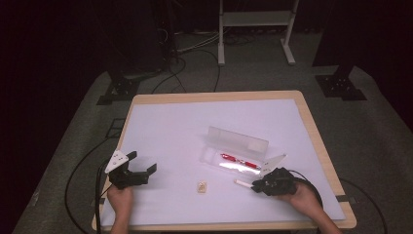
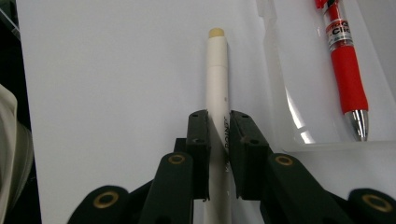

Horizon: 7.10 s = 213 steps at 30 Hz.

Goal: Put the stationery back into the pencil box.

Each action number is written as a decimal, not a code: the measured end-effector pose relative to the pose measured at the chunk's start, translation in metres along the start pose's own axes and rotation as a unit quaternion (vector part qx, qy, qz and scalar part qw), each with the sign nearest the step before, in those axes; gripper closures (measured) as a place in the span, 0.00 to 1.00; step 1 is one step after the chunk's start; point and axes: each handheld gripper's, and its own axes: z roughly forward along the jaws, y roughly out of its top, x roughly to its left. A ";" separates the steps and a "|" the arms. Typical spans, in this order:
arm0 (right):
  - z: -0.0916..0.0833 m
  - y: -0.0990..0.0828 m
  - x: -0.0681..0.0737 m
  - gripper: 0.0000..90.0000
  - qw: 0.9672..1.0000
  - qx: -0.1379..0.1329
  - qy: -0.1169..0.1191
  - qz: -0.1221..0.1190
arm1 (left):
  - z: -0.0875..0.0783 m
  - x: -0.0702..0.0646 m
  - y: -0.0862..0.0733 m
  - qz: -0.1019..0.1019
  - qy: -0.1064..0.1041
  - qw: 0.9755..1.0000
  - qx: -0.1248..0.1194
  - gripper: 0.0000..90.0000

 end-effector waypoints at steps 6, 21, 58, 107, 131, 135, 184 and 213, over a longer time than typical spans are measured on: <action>-0.005 0.002 0.002 0.87 1.000 -0.007 -0.002 -0.005 | 0.000 0.000 0.000 0.000 0.001 1.000 0.001 0.00; -0.027 0.028 -0.001 0.87 0.999 -0.030 -0.021 -0.021 | -0.001 0.000 0.000 0.002 -0.001 1.000 -0.004 0.00; -0.012 0.079 -0.024 0.87 0.999 -0.009 -0.026 -0.036 | -0.001 0.001 0.000 -0.002 -0.003 1.000 -0.005 0.00; 0.036 0.084 -0.049 0.86 0.999 0.032 -0.009 -0.023 | -0.001 0.002 0.000 -0.002 -0.006 1.000 -0.004 0.00; 0.044 0.079 -0.053 0.86 0.999 0.043 0.002 -0.010 | -0.001 0.002 0.000 -0.004 -0.007 1.000 -0.006 0.00; 0.044 0.079 -0.053 0.86 0.999 0.044 0.001 -0.011 | -0.001 0.002 0.000 -0.004 -0.007 1.000 -0.006 0.00; 0.027 0.109 -0.006 0.50 0.997 -0.031 0.051 -0.046 | 0.000 0.001 0.000 0.000 -0.006 1.000 0.001 0.00; 0.066 0.132 0.021 0.48 0.992 -0.008 0.090 -0.086 | 0.000 0.002 0.000 -0.001 -0.008 1.000 0.000 0.00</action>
